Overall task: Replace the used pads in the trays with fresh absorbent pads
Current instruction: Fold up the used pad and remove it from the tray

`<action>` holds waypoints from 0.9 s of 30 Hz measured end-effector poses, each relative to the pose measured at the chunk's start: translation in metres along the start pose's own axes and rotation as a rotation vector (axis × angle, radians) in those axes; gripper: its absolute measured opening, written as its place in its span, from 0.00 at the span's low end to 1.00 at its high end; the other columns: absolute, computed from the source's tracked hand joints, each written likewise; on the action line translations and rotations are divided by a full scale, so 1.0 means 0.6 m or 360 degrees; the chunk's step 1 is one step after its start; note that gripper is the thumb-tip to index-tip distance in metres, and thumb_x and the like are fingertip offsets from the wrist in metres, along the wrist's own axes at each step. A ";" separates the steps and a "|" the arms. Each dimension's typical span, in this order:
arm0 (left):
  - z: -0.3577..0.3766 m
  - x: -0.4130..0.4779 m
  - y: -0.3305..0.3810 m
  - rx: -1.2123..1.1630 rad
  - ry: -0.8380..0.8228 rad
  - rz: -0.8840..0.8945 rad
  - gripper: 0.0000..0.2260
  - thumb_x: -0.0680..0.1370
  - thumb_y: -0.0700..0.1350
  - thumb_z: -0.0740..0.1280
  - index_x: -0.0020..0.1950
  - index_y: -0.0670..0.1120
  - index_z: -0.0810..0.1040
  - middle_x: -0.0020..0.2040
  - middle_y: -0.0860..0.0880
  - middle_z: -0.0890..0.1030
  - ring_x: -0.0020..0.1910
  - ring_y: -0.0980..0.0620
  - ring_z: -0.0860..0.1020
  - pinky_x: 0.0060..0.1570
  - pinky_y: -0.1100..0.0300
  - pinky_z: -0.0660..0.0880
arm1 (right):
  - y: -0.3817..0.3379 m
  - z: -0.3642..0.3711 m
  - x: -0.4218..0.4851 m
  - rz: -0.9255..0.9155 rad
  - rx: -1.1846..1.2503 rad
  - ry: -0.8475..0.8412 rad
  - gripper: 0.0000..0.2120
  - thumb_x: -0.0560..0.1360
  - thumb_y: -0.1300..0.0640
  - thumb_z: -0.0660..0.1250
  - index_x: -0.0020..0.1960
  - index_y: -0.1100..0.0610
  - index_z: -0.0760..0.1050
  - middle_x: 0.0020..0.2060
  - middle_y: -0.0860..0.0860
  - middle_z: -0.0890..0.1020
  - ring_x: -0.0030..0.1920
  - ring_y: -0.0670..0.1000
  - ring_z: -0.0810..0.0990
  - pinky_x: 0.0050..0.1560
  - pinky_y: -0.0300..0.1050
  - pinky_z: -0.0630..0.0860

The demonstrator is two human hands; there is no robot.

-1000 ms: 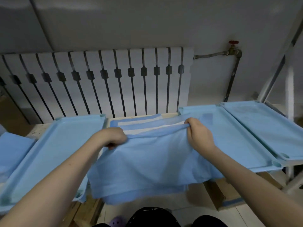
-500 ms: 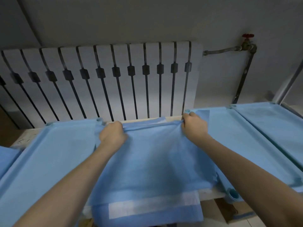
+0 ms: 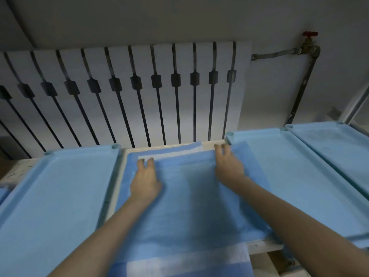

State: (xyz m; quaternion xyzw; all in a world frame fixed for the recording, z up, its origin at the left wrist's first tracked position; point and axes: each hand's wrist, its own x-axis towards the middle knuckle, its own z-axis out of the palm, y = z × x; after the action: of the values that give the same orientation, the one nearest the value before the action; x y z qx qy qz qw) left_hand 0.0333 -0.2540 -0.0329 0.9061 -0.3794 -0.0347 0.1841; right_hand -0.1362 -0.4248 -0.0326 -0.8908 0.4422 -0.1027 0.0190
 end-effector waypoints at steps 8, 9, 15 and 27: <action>0.014 -0.135 -0.025 0.0067 -0.0221 0.0238 0.21 0.73 0.50 0.59 0.66 0.48 0.73 0.65 0.48 0.72 0.64 0.48 0.72 0.62 0.58 0.70 | -0.019 0.015 -0.127 -0.0636 0.0194 -0.0344 0.20 0.73 0.54 0.54 0.62 0.57 0.73 0.59 0.56 0.73 0.59 0.59 0.74 0.54 0.48 0.71; 0.009 -0.153 -0.031 0.0075 -0.0271 0.0251 0.25 0.71 0.54 0.56 0.66 0.48 0.74 0.65 0.47 0.73 0.64 0.47 0.72 0.63 0.59 0.69 | -0.019 0.010 -0.143 -0.0613 0.0141 -0.0372 0.21 0.73 0.52 0.54 0.62 0.57 0.72 0.60 0.55 0.73 0.60 0.59 0.74 0.55 0.48 0.71; -0.004 -0.239 -0.085 0.0254 -0.0438 0.0123 0.24 0.79 0.54 0.57 0.75 0.50 0.61 0.73 0.44 0.63 0.72 0.45 0.62 0.70 0.55 0.62 | -0.026 -0.018 -0.219 -0.0499 -0.0047 -0.0399 0.16 0.76 0.58 0.58 0.62 0.57 0.70 0.59 0.56 0.72 0.60 0.58 0.73 0.57 0.48 0.71; -0.050 -0.296 -0.081 0.0277 -0.0407 0.0338 0.21 0.71 0.45 0.58 0.64 0.50 0.75 0.62 0.46 0.76 0.62 0.46 0.74 0.62 0.58 0.69 | -0.100 -0.002 -0.306 -0.0874 0.0153 -0.0159 0.12 0.76 0.54 0.57 0.52 0.55 0.77 0.50 0.55 0.78 0.53 0.59 0.77 0.44 0.50 0.73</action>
State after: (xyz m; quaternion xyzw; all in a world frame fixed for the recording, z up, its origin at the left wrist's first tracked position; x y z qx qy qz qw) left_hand -0.0537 -0.0893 -0.0359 0.8616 -0.4949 -0.0970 0.0580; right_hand -0.1973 -0.2426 -0.0544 -0.9793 0.1774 -0.0809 0.0543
